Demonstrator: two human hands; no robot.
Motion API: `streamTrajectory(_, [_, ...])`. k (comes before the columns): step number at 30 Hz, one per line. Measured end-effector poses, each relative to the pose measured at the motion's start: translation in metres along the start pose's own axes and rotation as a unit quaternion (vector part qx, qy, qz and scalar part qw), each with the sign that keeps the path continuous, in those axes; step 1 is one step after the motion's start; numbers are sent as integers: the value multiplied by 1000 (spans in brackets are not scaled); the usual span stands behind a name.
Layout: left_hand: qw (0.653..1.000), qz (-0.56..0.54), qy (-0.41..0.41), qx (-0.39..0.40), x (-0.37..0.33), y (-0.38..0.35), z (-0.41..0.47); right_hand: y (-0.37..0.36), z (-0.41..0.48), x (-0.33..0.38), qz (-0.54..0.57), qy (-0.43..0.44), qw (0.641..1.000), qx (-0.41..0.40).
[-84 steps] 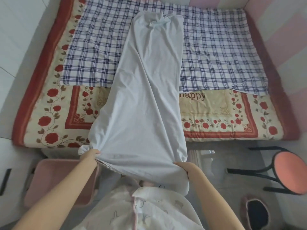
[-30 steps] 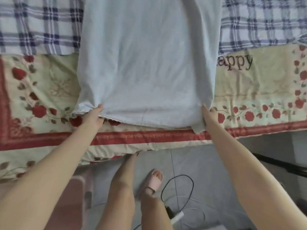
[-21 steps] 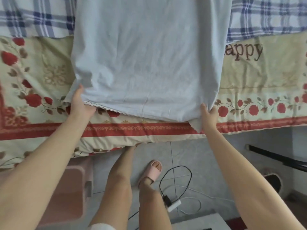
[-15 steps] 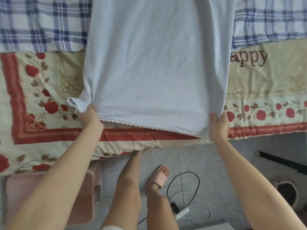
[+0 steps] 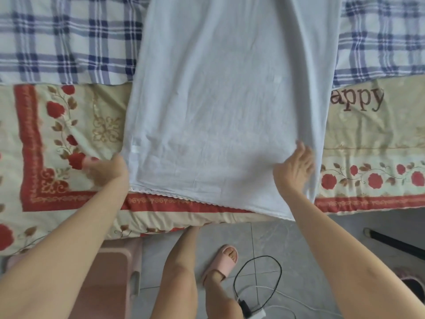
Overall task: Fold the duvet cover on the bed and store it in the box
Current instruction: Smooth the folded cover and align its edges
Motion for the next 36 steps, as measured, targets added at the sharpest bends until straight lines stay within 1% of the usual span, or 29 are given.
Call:
streamTrajectory(1, [996, -5, -72, 55, -26, -9, 2, -4, 3, 27, 26, 50, 998, 3])
streamTrajectory(2, [983, -11, -132, 129, -51, -19, -1, -8, 4, 51, 47, 87, 995, 16])
streamTrajectory(3, [968, -18, -161, 191, -74, -29, -3, -14, 4, 74, 62, 115, 991, 34])
streamTrajectory(4, [954, -8, -175, 242, -91, -38, -3, -21, 4, 94, 69, 136, 987, 57])
streamTrajectory(7, [936, -18, -160, 313, -122, -59, 10, -44, 0, 147, 81, 189, 971, 126])
streamTrajectory(8, [930, -27, -174, 323, -128, -61, 10, -51, -3, 163, 78, 205, 965, 146])
streamTrajectory(9, [923, -29, -211, 320, -135, -59, 6, -58, -5, 178, 63, 222, 960, 160])
streamTrajectory(11, [903, 18, -349, 251, -145, -52, 1, -74, -8, 197, -13, 244, 951, 188])
streamTrajectory(13, [848, 100, -488, 182, -149, -48, -14, -87, -9, 205, -98, 238, 943, 212])
streamTrajectory(14, [820, 132, -530, 169, -148, -48, -22, -90, -7, 208, -131, 233, 938, 222])
streamTrajectory(15, [801, 154, -555, 165, -149, -50, -27, -93, -6, 211, -157, 228, 933, 231])
streamTrajectory(16, [792, 169, -562, 166, -149, -53, -29, -94, -5, 214, -175, 224, 929, 238])
streamTrajectory(18, [792, 187, -550, 190, -152, -58, -29, -94, -3, 220, -201, 217, 923, 247])
streamTrajectory(21, [810, 182, -508, 230, -156, -61, -28, -96, -3, 226, -232, 210, 917, 246])
streamTrajectory(23, [838, 160, -472, 225, -159, -61, -17, -95, -4, 231, -256, 214, 914, 231])
streamTrajectory(25, [877, 94, -411, 231, -161, -61, -2, -97, -2, 235, -272, 212, 912, 222])
streamTrajectory(27, [899, 34, -369, 235, -162, -61, 11, -99, -1, 239, -283, 211, 910, 216])
streamTrajectory(29, [899, 29, -361, 248, -163, -63, 17, -100, 0, 240, -289, 211, 909, 214])
streamTrajectory(31, [906, 2, -335, 258, -162, -63, 27, -103, 2, 239, -287, 213, 909, 215])
streamTrajectory(34, [934, -60, -254, 246, -147, -63, 53, -102, 4, 239, -276, 222, 912, 209])
streamTrajectory(36, [938, -76, -226, 250, -137, -64, 58, -102, 5, 237, -275, 228, 911, 207])
Point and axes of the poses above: each hand's wrist, its own z-axis towards the middle knuckle, its own y-axis out of the back of the hand, x = y × z, the point moved 5 cm from there along z, towards the middle knuckle, and after that the axes turned 1 degree about -y, right-handed, at the moved point
